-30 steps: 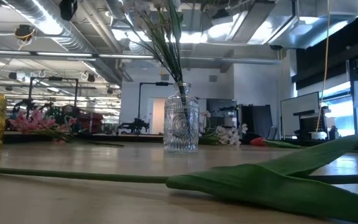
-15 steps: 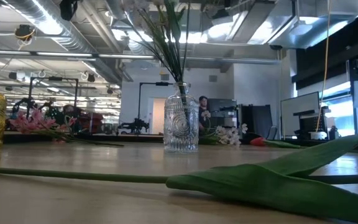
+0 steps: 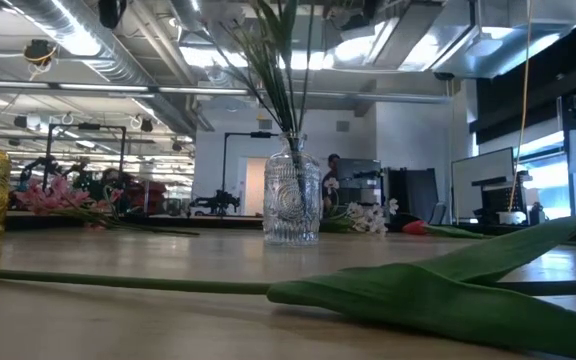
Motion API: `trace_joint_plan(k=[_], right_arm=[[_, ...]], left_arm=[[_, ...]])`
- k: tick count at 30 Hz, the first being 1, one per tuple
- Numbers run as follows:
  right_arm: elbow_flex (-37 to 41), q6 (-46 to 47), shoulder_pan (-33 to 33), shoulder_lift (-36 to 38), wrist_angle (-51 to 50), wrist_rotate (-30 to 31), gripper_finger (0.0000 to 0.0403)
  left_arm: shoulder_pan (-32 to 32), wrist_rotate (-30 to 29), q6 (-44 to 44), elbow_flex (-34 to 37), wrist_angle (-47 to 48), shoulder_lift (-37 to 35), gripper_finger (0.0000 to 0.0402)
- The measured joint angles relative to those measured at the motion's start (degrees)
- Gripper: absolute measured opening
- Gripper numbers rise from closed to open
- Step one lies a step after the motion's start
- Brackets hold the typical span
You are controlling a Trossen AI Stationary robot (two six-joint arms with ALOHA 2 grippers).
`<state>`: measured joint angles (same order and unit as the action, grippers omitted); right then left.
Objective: Sort flowers into vase by color
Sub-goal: Put the white tulip into the transparent vase, then put the white flower into the transparent vase
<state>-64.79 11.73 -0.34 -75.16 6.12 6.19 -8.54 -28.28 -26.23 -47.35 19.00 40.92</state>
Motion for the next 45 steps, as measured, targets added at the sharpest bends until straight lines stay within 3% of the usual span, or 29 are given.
trace_joint_plan(k=[8, 15, 19, 26, 32, 39, 42, 45], right_arm=[[0.0, 0.0, 0.0, -2.2, -3.3, 1.3, 0.0012], [0.0, 0.0, 0.0, -7.0, -3.5, -2.5, 0.0014], [0.0, 1.5, 0.0, -7.6, -7.2, -3.3, 0.0049], [-10.3, 3.0, 0.0, -7.3, -30.5, -3.7, 0.0181], [-24.3, -0.2, 0.0, -6.9, -51.1, -2.9, 0.0257], [-38.8, -3.6, -1.9, -6.9, -69.8, 7.5, 0.0286], [-39.1, -3.5, -7.4, -6.8, -74.3, 11.2, 0.0287], [-34.9, -6.8, -15.1, -7.1, -73.5, 8.6, 0.0287]], left_arm=[[0.0, 0.8, 7.1, -4.5, -0.2, 0.0, 0.0002], [0.0, 0.8, 9.0, -10.2, 3.6, 0.3, 0.0002], [0.0, 1.5, 10.3, -13.1, 8.8, 0.3, 0.0002], [0.0, 2.3, 8.8, -17.7, 18.3, 0.2, 0.0002], [0.0, 2.3, 8.3, -18.5, 20.2, 0.2, 0.0002], [0.0, -1.0, 8.4, -18.5, 20.1, 0.2, 0.0002], [0.0, -1.1, 8.3, -18.5, 20.1, 0.4, 0.0002], [0.0, -1.1, 6.4, -18.5, 20.2, 0.7, 0.0002]])
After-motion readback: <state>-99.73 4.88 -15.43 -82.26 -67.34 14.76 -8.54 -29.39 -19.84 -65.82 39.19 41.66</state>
